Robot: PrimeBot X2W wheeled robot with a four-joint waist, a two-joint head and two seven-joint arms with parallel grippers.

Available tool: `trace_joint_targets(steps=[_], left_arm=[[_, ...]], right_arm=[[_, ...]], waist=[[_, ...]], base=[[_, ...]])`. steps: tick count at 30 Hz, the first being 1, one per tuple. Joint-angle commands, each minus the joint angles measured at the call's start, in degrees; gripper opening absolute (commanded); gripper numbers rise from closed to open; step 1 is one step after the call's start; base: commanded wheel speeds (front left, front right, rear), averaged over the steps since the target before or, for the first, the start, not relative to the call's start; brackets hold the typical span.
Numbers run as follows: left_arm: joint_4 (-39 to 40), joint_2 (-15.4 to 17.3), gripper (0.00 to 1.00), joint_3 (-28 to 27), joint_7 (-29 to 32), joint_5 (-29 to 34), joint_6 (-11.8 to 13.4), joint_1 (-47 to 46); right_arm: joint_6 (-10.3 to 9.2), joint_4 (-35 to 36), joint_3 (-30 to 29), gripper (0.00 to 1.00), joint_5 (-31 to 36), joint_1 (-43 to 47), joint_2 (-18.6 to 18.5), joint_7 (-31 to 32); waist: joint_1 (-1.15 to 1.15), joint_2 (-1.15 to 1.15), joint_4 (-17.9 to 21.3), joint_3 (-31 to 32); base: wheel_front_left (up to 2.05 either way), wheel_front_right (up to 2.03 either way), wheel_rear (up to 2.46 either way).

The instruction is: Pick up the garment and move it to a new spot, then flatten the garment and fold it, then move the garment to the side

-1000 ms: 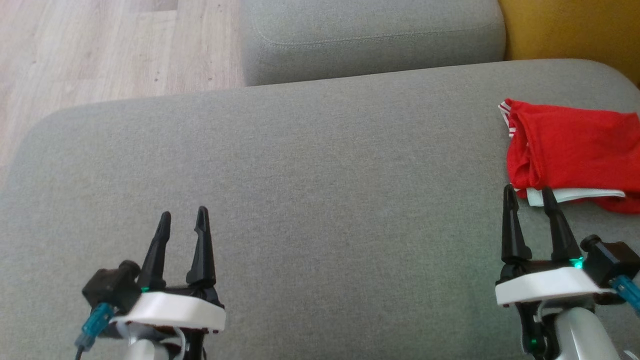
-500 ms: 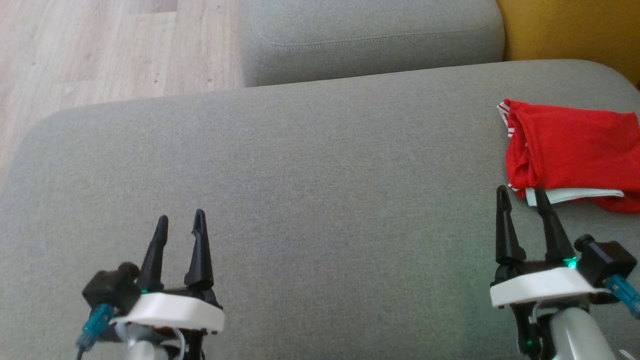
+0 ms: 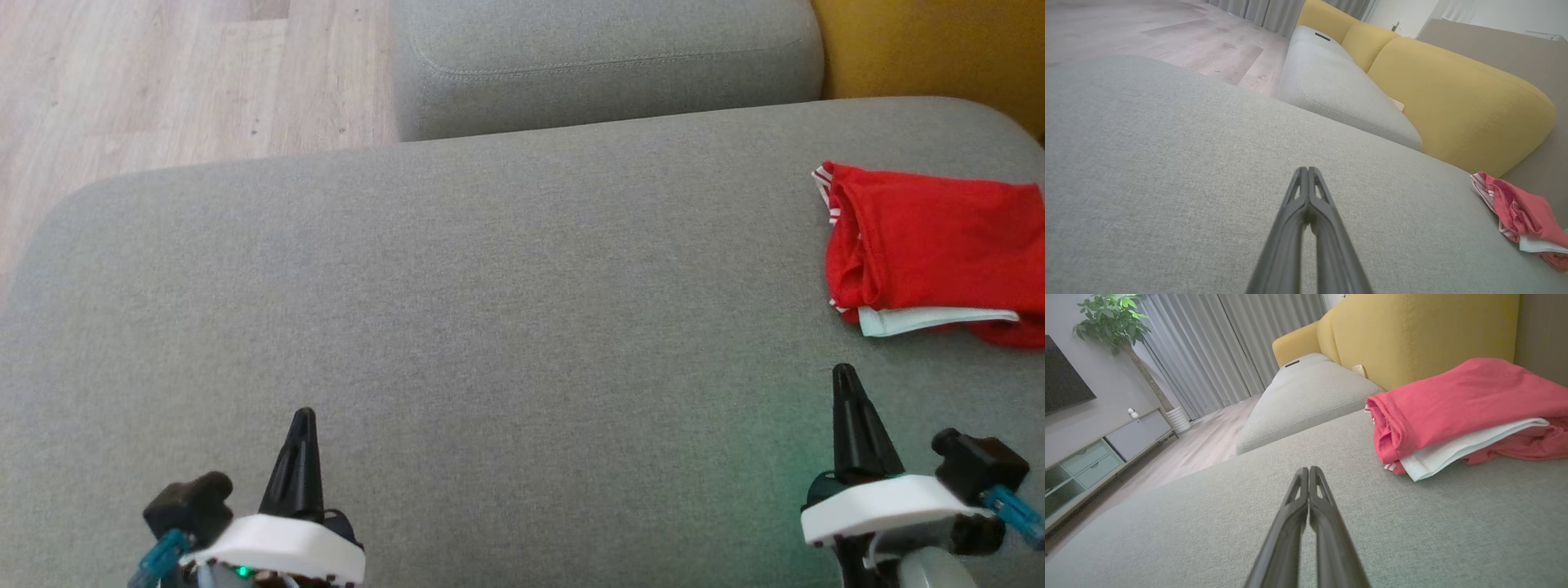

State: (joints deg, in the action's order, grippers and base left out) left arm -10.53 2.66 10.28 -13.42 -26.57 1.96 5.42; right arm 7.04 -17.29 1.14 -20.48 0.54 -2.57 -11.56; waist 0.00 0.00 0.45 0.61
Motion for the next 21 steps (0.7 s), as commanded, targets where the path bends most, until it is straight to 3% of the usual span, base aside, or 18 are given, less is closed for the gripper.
trace_joint_targets(steps=[1, 21], left_arm=[[1.66, 0.31, 0.0, -0.87, 0.24, -1.3, -0.26, -2.93], [0.58, 0.81, 0.0, -2.95, 3.13, -13.17, -1.91, -4.51]], right_arm=[[0.05, 2.0, -0.38, 0.0, -1.54, -2.69, -0.16, 0.24], [0.12, 2.22, -1.44, 0.0, -14.01, -3.39, -0.35, 3.18]], waist=[[0.0, 0.0, -0.01, -0.01], [0.0, 0.0, -0.09, -0.14]], base=[[0.0, 0.0, 0.0], [0.0, 0.0, 0.0]])
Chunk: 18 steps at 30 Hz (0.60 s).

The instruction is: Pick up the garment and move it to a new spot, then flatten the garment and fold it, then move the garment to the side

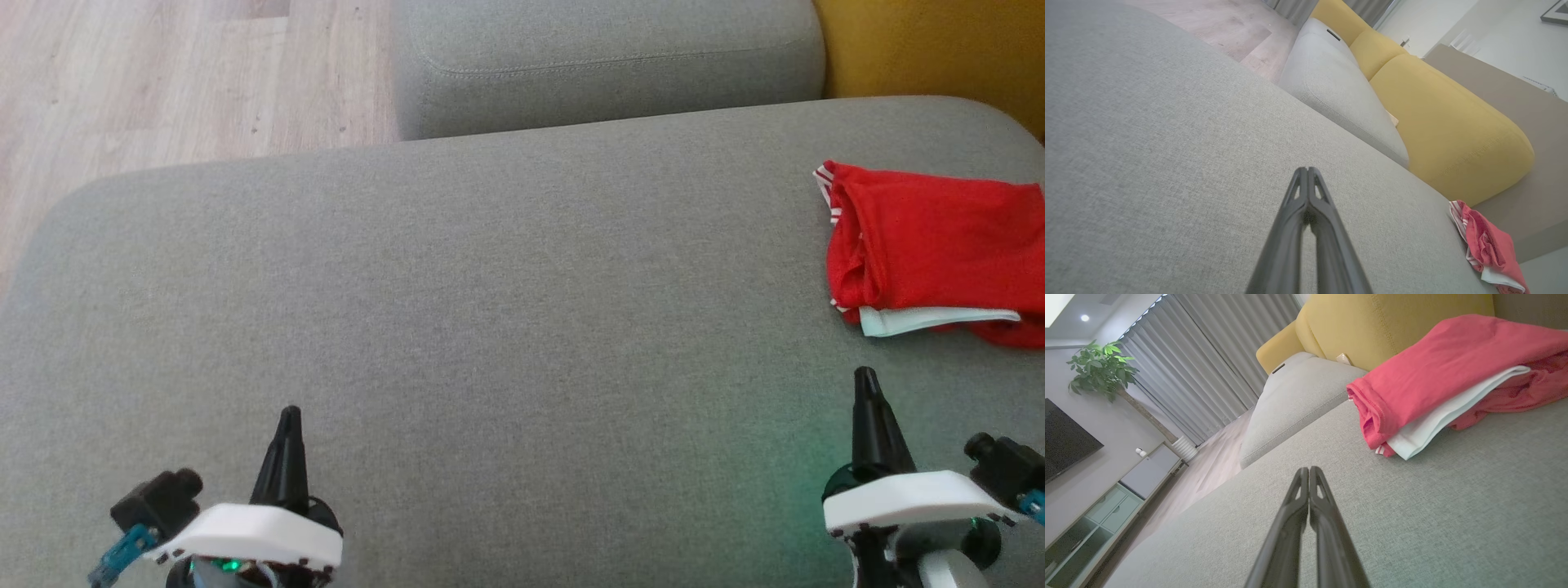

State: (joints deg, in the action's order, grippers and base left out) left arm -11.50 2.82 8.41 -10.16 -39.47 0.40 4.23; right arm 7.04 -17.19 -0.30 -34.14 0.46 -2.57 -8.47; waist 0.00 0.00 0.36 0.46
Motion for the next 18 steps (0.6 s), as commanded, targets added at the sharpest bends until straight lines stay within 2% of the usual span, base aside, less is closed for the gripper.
trace_joint_targets(steps=[1, 18], left_arm=[[1.48, 0.7, 0.0, -1.3, 0.16, -1.44, -0.51, -3.46], [0.82, 0.95, 0.0, -3.3, 2.78, -11.31, -1.87, -4.67]], right_arm=[[0.13, 2.14, -0.11, 0.0, -1.6, -3.38, -0.37, 0.38], [0.19, 2.34, -1.09, 0.0, -12.11, -3.97, -0.46, 2.95]], waist=[[0.0, 0.0, -0.01, -0.01], [0.0, 0.0, -0.07, -0.13]], base=[[0.0, 0.0, 0.0], [0.0, 0.0, 0.0]])
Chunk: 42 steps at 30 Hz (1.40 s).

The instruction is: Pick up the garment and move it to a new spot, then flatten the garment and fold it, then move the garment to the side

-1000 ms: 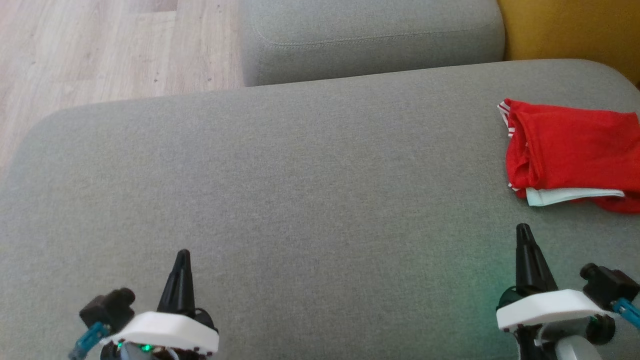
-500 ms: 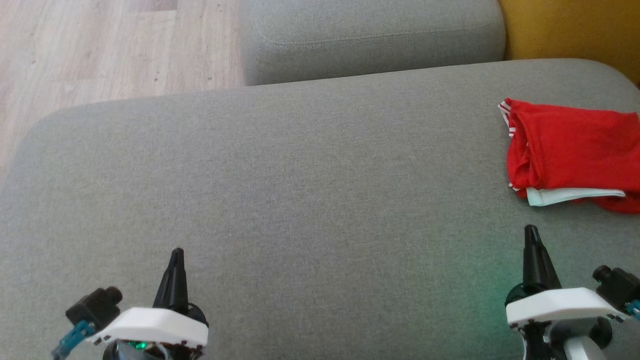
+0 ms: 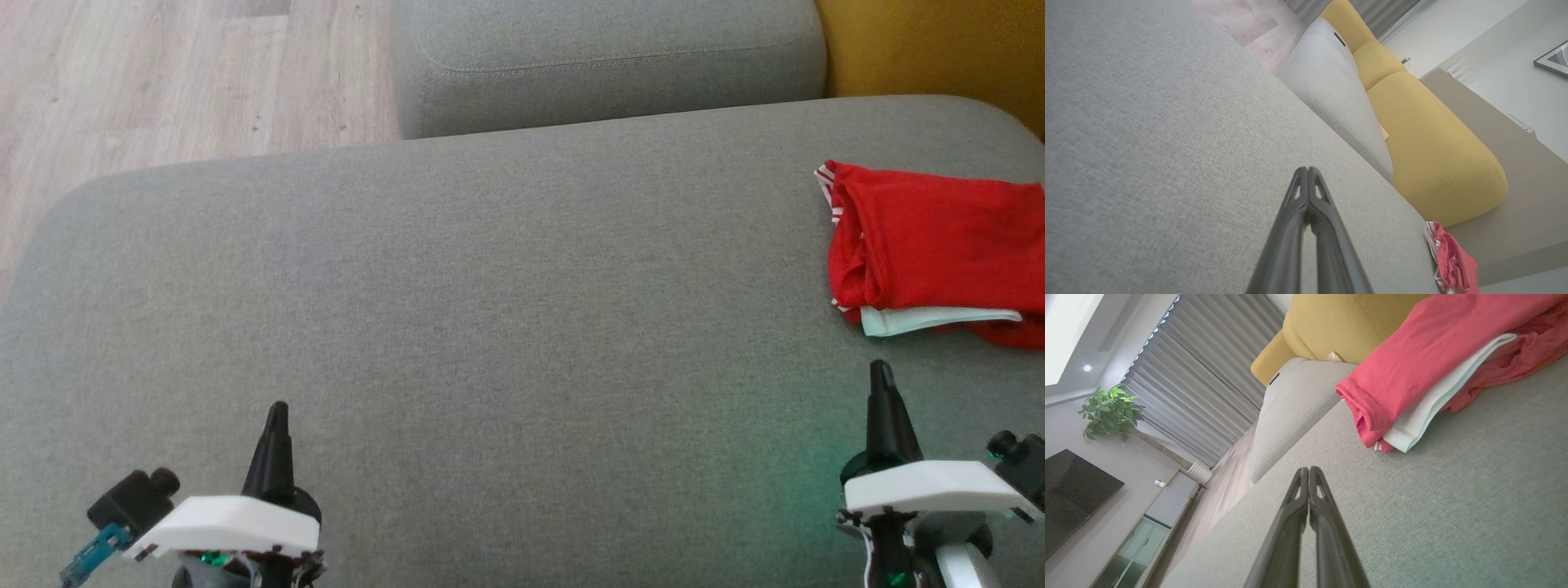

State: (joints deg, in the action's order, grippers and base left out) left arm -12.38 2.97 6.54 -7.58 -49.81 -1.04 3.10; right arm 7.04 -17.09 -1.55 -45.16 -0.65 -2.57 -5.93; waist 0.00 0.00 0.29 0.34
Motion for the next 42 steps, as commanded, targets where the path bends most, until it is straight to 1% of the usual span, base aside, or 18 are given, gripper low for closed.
trace_joint_targets(steps=[1, 42], left_arm=[[1.66, 0.81, 0.0, -1.55, 0.36, -1.55, -0.51, -3.61], [-0.09, 1.03, 0.0, -6.77, 6.95, -24.36, -3.71, -6.58]], right_arm=[[0.19, 2.26, 0.1, 0.0, -1.7, -2.89, -0.47, 0.57], [0.33, 2.71, -2.39, 0.0, -26.31, -4.29, -0.57, 6.76]], waist=[[0.0, 0.0, -0.01, -0.01], [0.0, 0.0, -0.16, -0.28]], base=[[0.0, 0.0, 0.0], [0.0, 0.0, 0.0]])
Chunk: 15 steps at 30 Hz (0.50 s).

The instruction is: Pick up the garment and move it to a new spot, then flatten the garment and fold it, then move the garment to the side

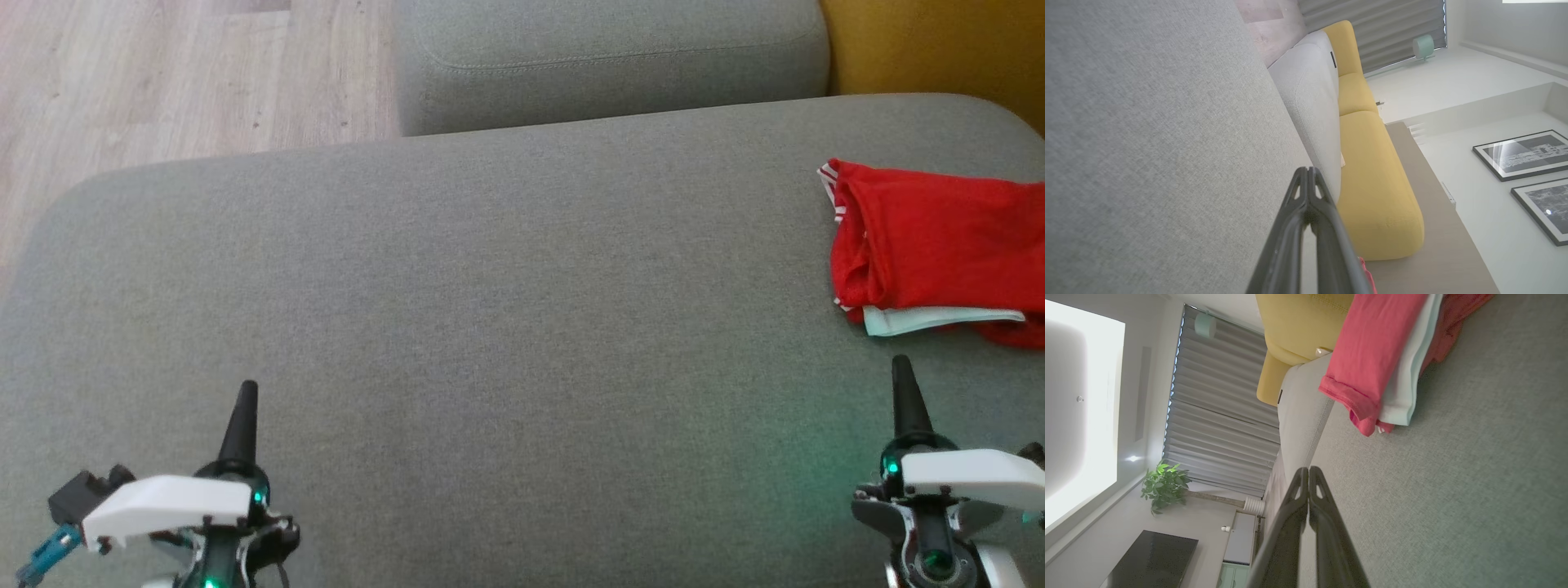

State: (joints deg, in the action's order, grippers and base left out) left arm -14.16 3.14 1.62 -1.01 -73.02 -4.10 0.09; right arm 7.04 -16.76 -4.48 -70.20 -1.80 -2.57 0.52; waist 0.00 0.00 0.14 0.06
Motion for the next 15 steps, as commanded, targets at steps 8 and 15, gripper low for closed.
trace_joint_targets(steps=[8, 15], left_arm=[[1.38, 0.87, 0.0, -2.8, 1.57, -5.08, -1.2, -4.09], [1.07, 0.87, 0.0, -3.78, 2.77, -9.02, -1.76, -4.62]], right_arm=[[0.36, 2.45, 0.08, 0.0, -5.55, -3.38, -0.58, 1.4], [0.38, 2.53, -0.37, 0.0, -9.84, -3.63, -0.58, 2.5]], waist=[[0.0, 0.0, -0.03, -0.05], [0.0, 0.0, -0.06, -0.1]], base=[[0.0, 0.0, 0.0], [0.0, 0.0, 0.0]])
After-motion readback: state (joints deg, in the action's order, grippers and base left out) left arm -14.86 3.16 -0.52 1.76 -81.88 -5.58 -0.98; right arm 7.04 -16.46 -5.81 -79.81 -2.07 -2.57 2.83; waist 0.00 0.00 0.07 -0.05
